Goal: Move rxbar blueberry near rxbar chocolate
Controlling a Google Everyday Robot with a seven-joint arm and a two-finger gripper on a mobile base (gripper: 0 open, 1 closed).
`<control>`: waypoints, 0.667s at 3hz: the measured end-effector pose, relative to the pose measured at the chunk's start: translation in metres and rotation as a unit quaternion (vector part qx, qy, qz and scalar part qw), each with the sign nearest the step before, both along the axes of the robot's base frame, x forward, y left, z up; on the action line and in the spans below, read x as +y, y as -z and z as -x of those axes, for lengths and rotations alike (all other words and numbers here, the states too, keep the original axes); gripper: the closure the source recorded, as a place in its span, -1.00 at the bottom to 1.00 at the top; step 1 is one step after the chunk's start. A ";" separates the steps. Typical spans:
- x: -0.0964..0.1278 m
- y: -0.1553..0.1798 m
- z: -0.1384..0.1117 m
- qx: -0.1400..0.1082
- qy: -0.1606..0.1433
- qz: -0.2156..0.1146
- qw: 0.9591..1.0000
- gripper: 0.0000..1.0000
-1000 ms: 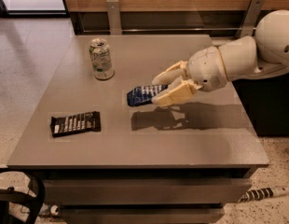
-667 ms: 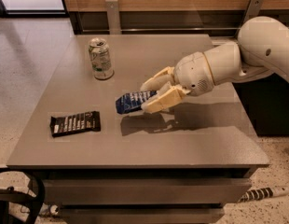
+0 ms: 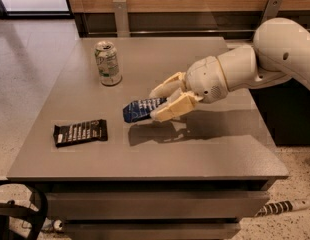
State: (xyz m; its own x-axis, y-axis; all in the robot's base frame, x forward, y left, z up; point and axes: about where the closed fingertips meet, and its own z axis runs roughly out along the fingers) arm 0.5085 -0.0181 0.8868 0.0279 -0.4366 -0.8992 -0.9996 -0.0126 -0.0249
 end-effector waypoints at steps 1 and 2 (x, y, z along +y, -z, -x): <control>0.002 0.000 0.001 0.000 -0.002 0.000 1.000 0.17; 0.004 0.000 0.001 0.000 -0.004 0.000 1.000 -0.31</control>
Offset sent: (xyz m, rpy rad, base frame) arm -0.0007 0.0021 0.0001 -0.0002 0.0000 0.0042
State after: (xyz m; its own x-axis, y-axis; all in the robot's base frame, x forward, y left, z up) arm 0.5072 -0.0138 0.8871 0.0317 -0.4368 -0.8990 -0.9995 -0.0213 -0.0249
